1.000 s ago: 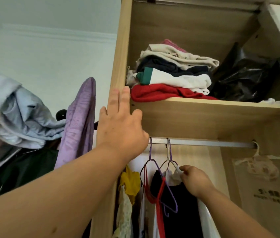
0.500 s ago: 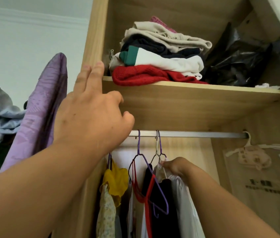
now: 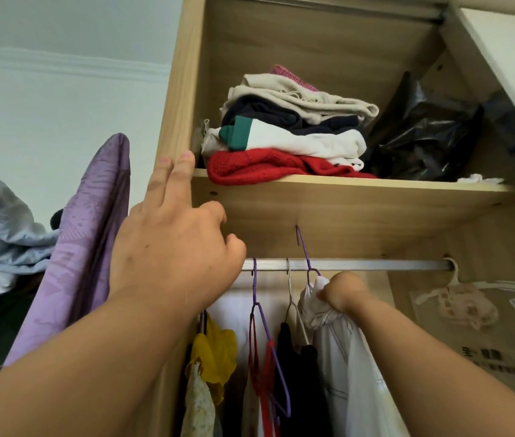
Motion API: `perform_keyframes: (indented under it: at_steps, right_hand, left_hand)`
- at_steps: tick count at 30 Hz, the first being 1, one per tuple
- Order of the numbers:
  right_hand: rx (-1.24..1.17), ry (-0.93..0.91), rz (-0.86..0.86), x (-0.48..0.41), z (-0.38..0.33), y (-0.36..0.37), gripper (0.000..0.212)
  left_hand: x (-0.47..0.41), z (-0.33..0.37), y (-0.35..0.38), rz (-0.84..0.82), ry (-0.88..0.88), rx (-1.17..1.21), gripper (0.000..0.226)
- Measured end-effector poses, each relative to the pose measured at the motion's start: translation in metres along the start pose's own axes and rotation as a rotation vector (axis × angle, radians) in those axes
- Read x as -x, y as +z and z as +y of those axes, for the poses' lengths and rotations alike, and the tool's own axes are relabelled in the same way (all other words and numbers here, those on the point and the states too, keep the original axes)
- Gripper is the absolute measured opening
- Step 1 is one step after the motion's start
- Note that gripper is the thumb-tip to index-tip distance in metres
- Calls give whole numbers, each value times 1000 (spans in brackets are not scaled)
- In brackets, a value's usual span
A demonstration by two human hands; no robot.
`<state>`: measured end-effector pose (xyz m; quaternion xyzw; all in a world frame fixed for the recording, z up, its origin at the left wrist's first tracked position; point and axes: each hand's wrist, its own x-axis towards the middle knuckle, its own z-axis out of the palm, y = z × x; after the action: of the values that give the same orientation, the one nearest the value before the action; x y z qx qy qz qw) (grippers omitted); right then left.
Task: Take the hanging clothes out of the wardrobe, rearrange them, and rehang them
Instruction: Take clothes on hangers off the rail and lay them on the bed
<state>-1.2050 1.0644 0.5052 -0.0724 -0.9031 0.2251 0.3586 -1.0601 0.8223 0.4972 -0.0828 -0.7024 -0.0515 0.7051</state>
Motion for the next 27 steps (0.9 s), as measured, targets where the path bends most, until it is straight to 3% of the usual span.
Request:
perform_keyframes:
  at_steps: [13,16,20,23,27]
  right_hand:
    - [20,-207,104,103,56,-90,17]
    - [112,-283,156,142,72,-116,25]
    - [201,-284,191,199,93,-144,12]
    - [342,-243,232,243,109,-162,19]
    - [446,-128,275,309,127,-183,25]
  left_hand:
    - [0,2,-4,-29,36,-59,28]
    - [-1,2,-6,-36,82,-105,28]
    - [12,19,-4,-69,222,-60,34]
    - [41,60,7,-269,313,234,49]
    - [102,126,25,-665,393,565,78]
